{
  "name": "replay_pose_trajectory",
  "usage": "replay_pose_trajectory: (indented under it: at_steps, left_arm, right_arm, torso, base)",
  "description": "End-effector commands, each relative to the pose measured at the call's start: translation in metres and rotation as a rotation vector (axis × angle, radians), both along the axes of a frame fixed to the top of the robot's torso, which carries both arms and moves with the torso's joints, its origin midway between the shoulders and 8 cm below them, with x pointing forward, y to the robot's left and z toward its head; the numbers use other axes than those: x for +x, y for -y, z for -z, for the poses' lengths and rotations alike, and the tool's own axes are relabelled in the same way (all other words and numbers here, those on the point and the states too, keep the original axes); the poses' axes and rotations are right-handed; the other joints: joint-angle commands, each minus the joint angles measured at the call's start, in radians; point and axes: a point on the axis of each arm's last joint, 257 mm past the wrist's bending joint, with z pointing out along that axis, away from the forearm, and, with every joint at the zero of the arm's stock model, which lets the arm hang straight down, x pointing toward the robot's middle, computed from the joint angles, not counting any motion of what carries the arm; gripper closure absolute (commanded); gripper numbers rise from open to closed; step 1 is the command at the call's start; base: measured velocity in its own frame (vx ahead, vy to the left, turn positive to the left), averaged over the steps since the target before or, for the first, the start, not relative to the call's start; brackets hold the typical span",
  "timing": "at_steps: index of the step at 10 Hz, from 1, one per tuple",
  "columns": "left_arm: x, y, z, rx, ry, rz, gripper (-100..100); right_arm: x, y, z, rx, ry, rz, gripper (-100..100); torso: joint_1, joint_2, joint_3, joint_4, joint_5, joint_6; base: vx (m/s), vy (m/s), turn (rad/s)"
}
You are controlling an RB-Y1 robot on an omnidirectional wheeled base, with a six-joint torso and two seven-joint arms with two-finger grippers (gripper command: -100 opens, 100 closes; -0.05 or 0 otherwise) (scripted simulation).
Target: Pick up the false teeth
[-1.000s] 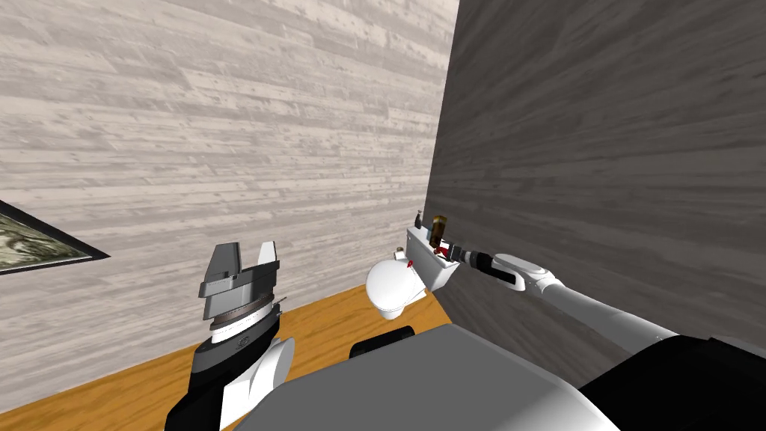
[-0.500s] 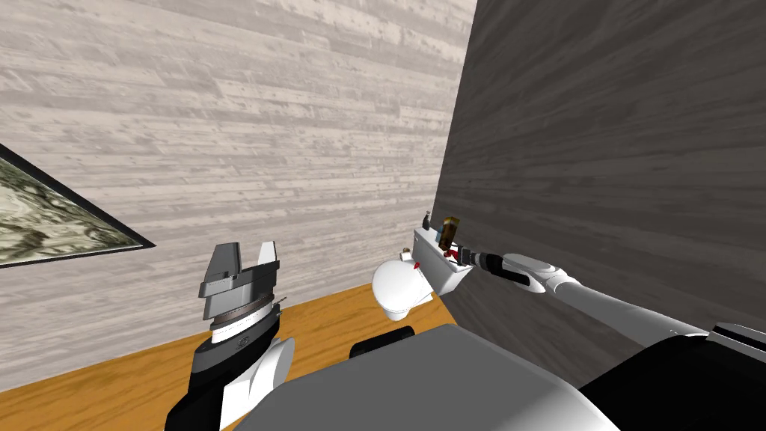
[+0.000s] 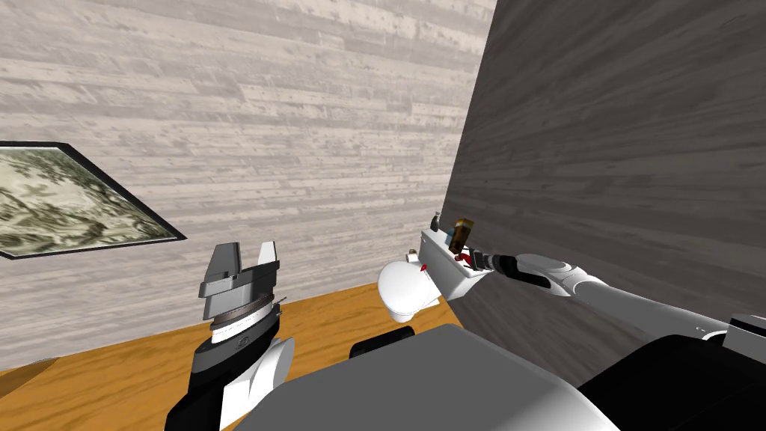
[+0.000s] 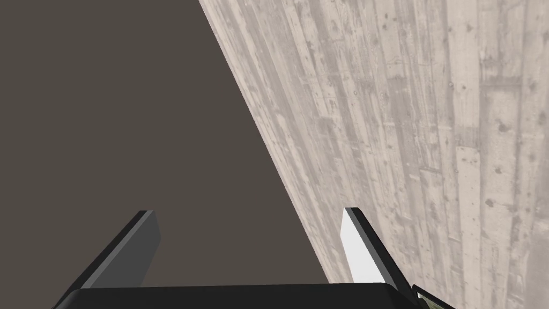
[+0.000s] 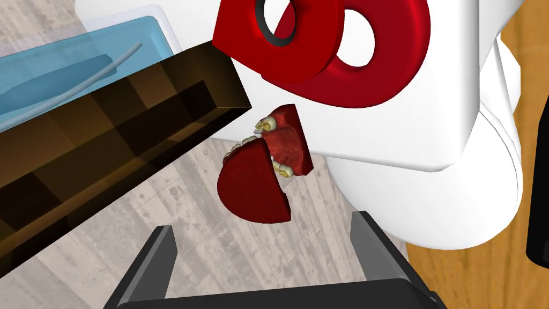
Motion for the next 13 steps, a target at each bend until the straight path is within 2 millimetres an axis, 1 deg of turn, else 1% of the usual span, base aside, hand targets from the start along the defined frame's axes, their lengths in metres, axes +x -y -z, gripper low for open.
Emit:
replay_pose_trajectory:
  at_steps: [1, 2, 4, 5, 6, 7, 8, 9, 10, 13]
  left_arm:
    - [0.0, 0.0, 0.0, 0.0, 0.0, 0.0, 0]
    - [0.0, 0.0, 0.0, 0.0, 0.0, 0.0, 0]
    - [0.0, 0.0, 0.0, 0.0, 0.0, 0.0, 0]
    - [0.0, 0.0, 0.0, 0.0, 0.0, 0.0, 0]
    - [0.0, 0.0, 0.0, 0.0, 0.0, 0.0, 0]
    - [0.0, 0.0, 0.0, 0.0, 0.0, 0.0, 0]
    - [0.0, 0.0, 0.0, 0.0, 0.0, 0.0, 0]
    - [0.0, 0.0, 0.0, 0.0, 0.0, 0.0, 0]
    - [0.0, 0.0, 0.0, 0.0, 0.0, 0.0, 0]
    - [0.0, 0.0, 0.0, 0.0, 0.0, 0.0, 0]
  right_arm:
    - [-0.013, 0.021, 0.002, -0.055, -0.036, 0.005, -100]
    - [-0.013, 0.021, 0.002, -0.055, -0.036, 0.005, -100]
    - [-0.031, 0.047, 0.003, -0.129, -0.088, 0.007, -100]
    - [-0.039, 0.057, 0.004, -0.156, -0.109, 0.007, -100]
    - [-0.035, 0.053, 0.002, -0.137, -0.094, 0.01, -100]
    - [-0.036, 0.054, 0.002, -0.141, -0.097, 0.007, 0]
    - [-0.039, 0.052, 0.015, -0.139, -0.098, 0.019, -100]
    - [-0.036, 0.051, 0.009, -0.138, -0.099, 0.012, -100]
    - [-0.036, 0.051, 0.01, -0.139, -0.098, 0.014, 100]
    - [-0.036, 0.053, 0.008, -0.143, -0.097, 0.015, 100]
  torso:
    - [0.0, 0.0, 0.0, 0.0, 0.0, 0.0]
    - [0.0, 0.0, 0.0, 0.0, 0.0, 0.0]
    - [-0.001, 0.0, 0.0, 0.0, 0.0, 0.0]
    - [0.0, -0.001, -0.001, 0.0, 0.0, 0.0]
    - [0.001, -0.002, -0.001, 0.0, 0.0, 0.0]
    - [-0.001, 0.0, 0.0, 0.0, 0.0, 0.0]
    - [-0.002, 0.001, 0.001, 0.0, -0.001, 0.0]
    - [-0.004, -0.001, 0.0, 0.0, -0.001, 0.0]
    - [-0.004, 0.0, 0.0, 0.0, -0.001, 0.0]
    - [-0.003, 0.002, 0.001, 0.0, -0.002, 0.0]
  base:
    - [0.021, 0.04, 0.104]
    - [0.018, 0.029, 0.038]
    - [0.035, 0.039, 0.098]
    - [0.051, 0.054, 0.101]
    - [0.022, 0.022, 0.014]
    - [0.0, 0.0, 0.0]
    - [0.046, -0.023, 0.099]
    - [0.029, -0.017, 0.033]
    - [0.0, 0.0, 0.0]
    - [0.0, 0.0, 0.0]
